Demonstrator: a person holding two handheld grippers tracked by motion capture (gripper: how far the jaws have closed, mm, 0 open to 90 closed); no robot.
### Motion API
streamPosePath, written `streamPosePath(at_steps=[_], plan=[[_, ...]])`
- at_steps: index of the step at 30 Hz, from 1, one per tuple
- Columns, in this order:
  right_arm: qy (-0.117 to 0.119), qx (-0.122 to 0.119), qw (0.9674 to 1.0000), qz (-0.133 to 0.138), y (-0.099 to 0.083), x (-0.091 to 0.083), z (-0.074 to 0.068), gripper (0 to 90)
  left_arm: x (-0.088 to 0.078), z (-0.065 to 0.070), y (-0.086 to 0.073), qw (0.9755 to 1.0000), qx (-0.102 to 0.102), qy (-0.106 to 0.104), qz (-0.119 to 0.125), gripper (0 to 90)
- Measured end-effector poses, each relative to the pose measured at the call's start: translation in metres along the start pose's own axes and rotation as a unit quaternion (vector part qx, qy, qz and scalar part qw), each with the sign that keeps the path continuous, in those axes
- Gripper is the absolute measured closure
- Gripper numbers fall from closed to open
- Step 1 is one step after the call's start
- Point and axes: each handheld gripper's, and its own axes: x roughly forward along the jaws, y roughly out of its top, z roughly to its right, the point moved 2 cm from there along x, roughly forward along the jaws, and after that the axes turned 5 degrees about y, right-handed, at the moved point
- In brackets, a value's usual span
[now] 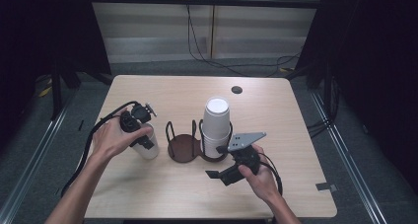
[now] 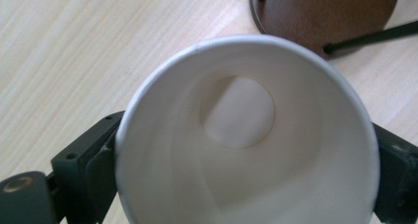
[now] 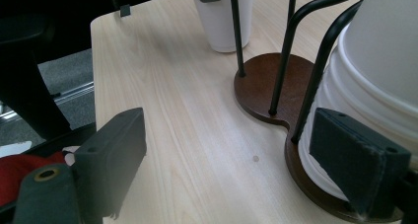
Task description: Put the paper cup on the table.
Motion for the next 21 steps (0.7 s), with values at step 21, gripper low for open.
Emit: streamPosePath(at_steps=[21], plan=[[-0.003,0.0,1.0,-0.002,0.0,0.0,0.0,14.2,0.009,0.0,-0.014,0.999,0.001,-0.002,0.045,5.2]])
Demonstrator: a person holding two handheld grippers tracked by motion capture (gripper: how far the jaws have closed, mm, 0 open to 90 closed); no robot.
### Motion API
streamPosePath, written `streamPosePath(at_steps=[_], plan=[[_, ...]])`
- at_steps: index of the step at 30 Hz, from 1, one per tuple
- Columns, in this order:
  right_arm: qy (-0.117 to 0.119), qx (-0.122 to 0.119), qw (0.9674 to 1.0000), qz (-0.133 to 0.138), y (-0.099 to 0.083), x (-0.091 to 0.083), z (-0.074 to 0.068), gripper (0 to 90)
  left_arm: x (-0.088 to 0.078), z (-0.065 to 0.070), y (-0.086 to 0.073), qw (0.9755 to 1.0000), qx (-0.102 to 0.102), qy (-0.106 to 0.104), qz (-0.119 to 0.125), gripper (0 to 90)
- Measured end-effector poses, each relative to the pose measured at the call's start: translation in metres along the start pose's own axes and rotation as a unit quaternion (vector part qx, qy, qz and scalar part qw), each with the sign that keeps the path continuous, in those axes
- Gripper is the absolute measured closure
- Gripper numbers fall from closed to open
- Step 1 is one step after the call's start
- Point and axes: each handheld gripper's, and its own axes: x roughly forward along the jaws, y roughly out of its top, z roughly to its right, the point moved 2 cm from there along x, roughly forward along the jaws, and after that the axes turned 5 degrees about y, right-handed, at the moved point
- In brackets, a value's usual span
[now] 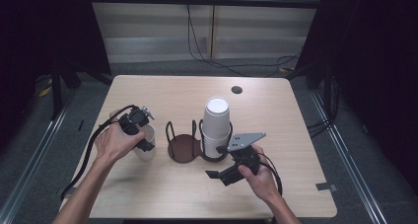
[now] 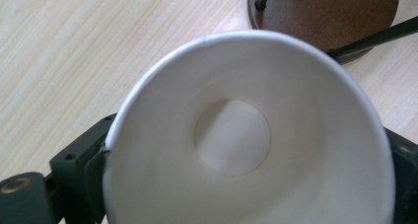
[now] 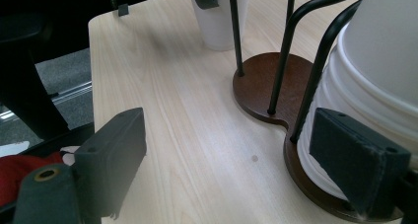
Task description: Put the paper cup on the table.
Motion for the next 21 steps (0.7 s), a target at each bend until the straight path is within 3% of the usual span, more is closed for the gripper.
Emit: streamPosePath(at_steps=[2,9,10,21], plan=[[0.0,0.0,1.0,0.0,0.0,0.0,0.0,14.2,0.002,-0.001,-0.003,0.9999,-0.003,-0.009,-0.004,5.0],[0.0,0.001,1.0,-0.001,0.0,0.001,0.0,14.3,0.005,-0.005,-0.012,0.9999,-0.01,-0.009,0.002,4.6],[0.0,0.001,1.0,-0.001,0.0,0.001,0.0,14.2,0.005,-0.005,-0.014,0.9997,-0.011,-0.02,0.002,5.0],[0.002,0.002,1.0,-0.001,0.0,0.001,0.0,14.2,0.004,-0.012,-0.034,0.9985,-0.022,-0.032,0.038,5.1]])
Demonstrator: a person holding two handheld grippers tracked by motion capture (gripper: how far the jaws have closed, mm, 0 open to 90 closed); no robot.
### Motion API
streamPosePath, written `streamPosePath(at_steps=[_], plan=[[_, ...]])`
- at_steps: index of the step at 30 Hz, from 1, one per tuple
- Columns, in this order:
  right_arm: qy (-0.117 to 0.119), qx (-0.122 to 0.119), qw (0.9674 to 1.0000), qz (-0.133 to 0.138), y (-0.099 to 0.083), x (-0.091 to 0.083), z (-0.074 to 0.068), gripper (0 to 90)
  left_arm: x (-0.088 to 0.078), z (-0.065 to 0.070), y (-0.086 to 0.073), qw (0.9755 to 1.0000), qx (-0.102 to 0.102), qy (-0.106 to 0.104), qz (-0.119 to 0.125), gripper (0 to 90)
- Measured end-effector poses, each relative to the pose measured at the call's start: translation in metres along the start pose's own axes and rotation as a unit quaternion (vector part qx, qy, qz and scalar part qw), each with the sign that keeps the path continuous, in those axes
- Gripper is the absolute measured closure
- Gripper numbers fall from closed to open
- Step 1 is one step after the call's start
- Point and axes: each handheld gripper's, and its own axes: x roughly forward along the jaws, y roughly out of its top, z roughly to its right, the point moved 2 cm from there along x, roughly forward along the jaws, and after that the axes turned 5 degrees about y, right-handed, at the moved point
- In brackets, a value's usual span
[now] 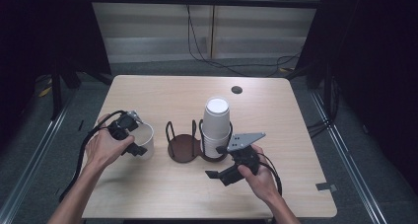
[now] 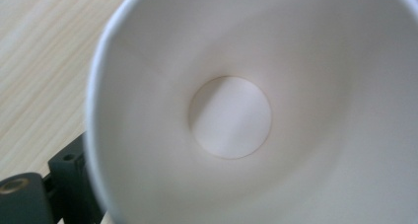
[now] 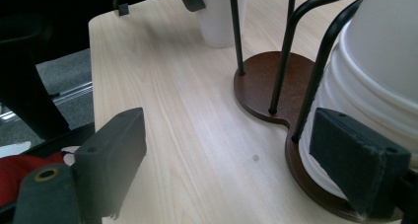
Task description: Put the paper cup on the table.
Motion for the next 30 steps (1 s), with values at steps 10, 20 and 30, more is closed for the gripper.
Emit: streamPosePath(at_steps=[10,20,30], plan=[[-0.003,0.0,1.0,0.002,0.0,-0.001,0.0,14.2,-0.008,0.004,-0.017,0.9992,-0.002,-0.001,0.039,12.4],[-0.004,0.003,1.0,0.005,0.0,-0.002,0.001,14.2,-0.022,0.003,-0.034,0.9956,-0.024,0.002,0.09,15.6],[-0.007,0.007,0.9999,0.005,-0.002,-0.002,0.002,14.2,-0.031,0.009,-0.049,0.9893,-0.052,0.009,0.136,15.9]])
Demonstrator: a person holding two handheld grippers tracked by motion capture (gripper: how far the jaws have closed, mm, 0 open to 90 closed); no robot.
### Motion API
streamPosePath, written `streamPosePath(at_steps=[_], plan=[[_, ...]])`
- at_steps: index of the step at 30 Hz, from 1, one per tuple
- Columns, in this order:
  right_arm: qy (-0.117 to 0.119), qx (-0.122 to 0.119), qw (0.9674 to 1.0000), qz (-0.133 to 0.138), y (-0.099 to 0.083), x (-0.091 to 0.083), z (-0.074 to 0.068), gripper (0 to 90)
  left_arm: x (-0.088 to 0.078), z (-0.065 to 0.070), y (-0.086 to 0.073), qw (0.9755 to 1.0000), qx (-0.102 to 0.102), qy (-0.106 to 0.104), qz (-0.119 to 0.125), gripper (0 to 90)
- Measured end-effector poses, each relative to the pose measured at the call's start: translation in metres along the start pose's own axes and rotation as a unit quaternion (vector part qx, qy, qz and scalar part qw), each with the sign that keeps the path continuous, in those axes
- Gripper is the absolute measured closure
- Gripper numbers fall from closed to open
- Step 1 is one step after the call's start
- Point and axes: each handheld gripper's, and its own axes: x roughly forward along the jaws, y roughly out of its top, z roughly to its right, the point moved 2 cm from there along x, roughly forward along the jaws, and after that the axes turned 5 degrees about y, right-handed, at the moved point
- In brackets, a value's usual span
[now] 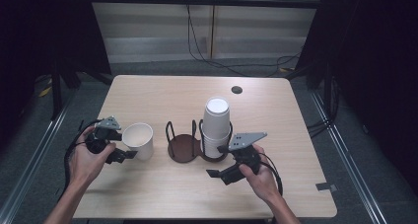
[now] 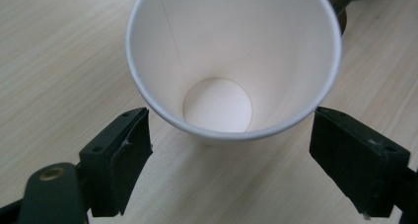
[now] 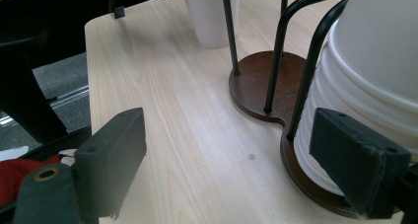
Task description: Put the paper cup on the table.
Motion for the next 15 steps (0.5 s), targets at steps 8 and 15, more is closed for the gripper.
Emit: streamPosePath(at_steps=[8,15], plan=[[-0.002,0.002,1.0,0.002,-0.001,0.0,0.0,14.2,-0.009,0.002,-0.015,0.9988,-0.026,0.004,0.041,16.5],[0.0,0.003,1.0,-0.002,-0.001,0.004,-0.001,14.2,-0.011,0.016,-0.018,0.9977,-0.023,0.017,0.062,16.2]])
